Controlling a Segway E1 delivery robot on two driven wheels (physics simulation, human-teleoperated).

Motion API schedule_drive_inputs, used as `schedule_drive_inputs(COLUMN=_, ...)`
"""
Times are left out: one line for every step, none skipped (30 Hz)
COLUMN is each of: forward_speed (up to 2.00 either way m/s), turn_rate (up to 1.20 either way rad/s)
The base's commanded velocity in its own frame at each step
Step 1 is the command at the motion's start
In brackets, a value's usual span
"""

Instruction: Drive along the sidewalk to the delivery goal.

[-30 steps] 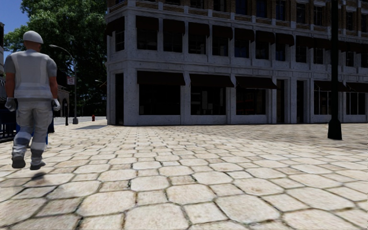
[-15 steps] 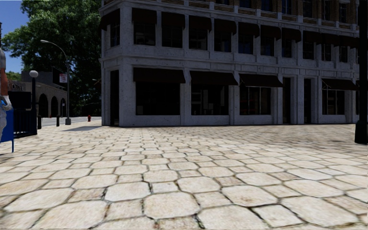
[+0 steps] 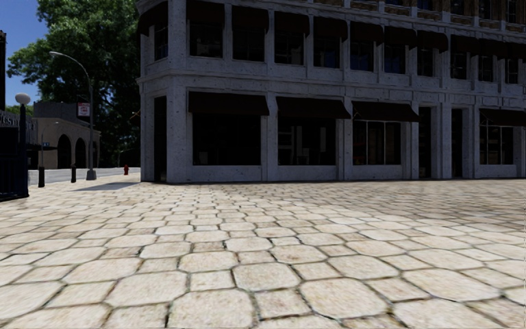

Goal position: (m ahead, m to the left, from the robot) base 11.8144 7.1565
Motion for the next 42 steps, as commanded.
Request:
schedule_drive_inputs(forward_speed=1.95, turn_rate=0.34)
schedule_drive_inputs(forward_speed=1.95, turn_rate=0.34)
schedule_drive_inputs(forward_speed=1.95, turn_rate=0.34)
schedule_drive_inputs(forward_speed=1.95, turn_rate=0.35)
schedule_drive_inputs(forward_speed=1.95, turn_rate=0.36)
schedule_drive_inputs(forward_speed=1.95, turn_rate=0.38)
schedule_drive_inputs(forward_speed=1.95, turn_rate=0.38)
schedule_drive_inputs(forward_speed=1.95, turn_rate=0.40)
schedule_drive_inputs(forward_speed=1.95, turn_rate=0.44)
schedule_drive_inputs(forward_speed=1.95, turn_rate=0.47)
schedule_drive_inputs(forward_speed=1.95, turn_rate=0.48)
schedule_drive_inputs(forward_speed=1.95, turn_rate=0.48)
schedule_drive_inputs(forward_speed=1.95, turn_rate=0.48)
schedule_drive_inputs(forward_speed=1.95, turn_rate=0.48)
schedule_drive_inputs(forward_speed=1.95, turn_rate=0.48)
schedule_drive_inputs(forward_speed=1.95, turn_rate=0.48)
schedule_drive_inputs(forward_speed=1.95, turn_rate=0.48)
schedule_drive_inputs(forward_speed=1.95, turn_rate=0.48)
schedule_drive_inputs(forward_speed=1.95, turn_rate=0.48)
schedule_drive_inputs(forward_speed=1.95, turn_rate=0.48)
schedule_drive_inputs(forward_speed=1.95, turn_rate=0.48)
schedule_drive_inputs(forward_speed=1.95, turn_rate=0.48)
schedule_drive_inputs(forward_speed=1.95, turn_rate=0.48)
schedule_drive_inputs(forward_speed=1.95, turn_rate=0.48)
schedule_drive_inputs(forward_speed=1.95, turn_rate=0.48)
schedule_drive_inputs(forward_speed=1.95, turn_rate=0.48)
schedule_drive_inputs(forward_speed=1.95, turn_rate=0.48)
schedule_drive_inputs(forward_speed=1.95, turn_rate=0.48)
schedule_drive_inputs(forward_speed=1.95, turn_rate=0.48)
schedule_drive_inputs(forward_speed=1.95, turn_rate=0.48)
schedule_drive_inputs(forward_speed=1.95, turn_rate=0.48)
schedule_drive_inputs(forward_speed=1.95, turn_rate=0.48)
schedule_drive_inputs(forward_speed=1.95, turn_rate=0.48)
schedule_drive_inputs(forward_speed=1.95, turn_rate=0.48)
schedule_drive_inputs(forward_speed=1.95, turn_rate=0.48)
schedule_drive_inputs(forward_speed=1.95, turn_rate=0.48)
schedule_drive_inputs(forward_speed=1.95, turn_rate=0.48)
schedule_drive_inputs(forward_speed=1.95, turn_rate=0.48)
schedule_drive_inputs(forward_speed=1.95, turn_rate=0.48)
schedule_drive_inputs(forward_speed=1.95, turn_rate=0.48)
schedule_drive_inputs(forward_speed=1.95, turn_rate=0.48)
schedule_drive_inputs(forward_speed=1.95, turn_rate=0.48)
